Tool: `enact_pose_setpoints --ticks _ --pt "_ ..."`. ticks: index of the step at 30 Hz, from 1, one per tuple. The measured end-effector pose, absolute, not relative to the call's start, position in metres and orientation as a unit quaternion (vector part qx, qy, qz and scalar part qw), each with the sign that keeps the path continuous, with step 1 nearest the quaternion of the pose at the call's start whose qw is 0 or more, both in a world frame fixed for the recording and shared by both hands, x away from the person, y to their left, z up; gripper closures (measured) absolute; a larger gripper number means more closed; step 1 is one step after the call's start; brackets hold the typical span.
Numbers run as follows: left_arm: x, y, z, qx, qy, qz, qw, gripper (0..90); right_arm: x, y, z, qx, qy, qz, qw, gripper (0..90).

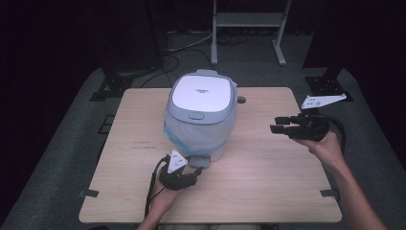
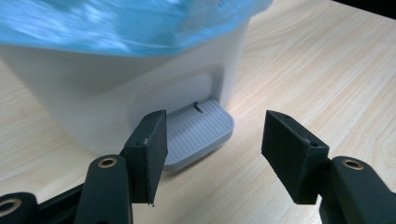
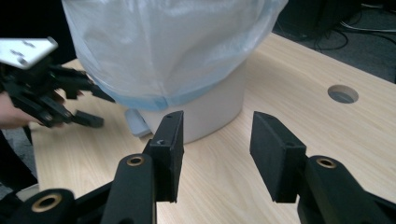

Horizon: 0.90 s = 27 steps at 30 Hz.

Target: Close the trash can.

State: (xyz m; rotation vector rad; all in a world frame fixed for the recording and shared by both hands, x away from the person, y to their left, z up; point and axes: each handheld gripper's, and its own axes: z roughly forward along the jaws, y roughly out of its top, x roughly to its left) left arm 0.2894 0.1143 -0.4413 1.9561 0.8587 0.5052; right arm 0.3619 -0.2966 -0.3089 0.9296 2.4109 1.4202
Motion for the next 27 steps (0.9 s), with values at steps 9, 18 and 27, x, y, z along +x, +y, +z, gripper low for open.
enact_pose_setpoints --ticks 9,18,27 --pt "0.290 0.134 -0.439 0.786 0.357 0.213 0.457 38.7 0.361 -0.301 -0.322 0.324 0.812 0.476 0.096 52.1" --pt "0.291 0.150 -0.436 0.781 0.367 0.220 0.455 36.9 0.355 -0.308 -0.338 0.339 0.806 0.474 0.104 50.4" --pt "0.294 0.162 -0.435 0.780 0.372 0.222 0.452 35.3 0.350 -0.313 -0.353 0.345 0.809 0.465 0.102 49.8"
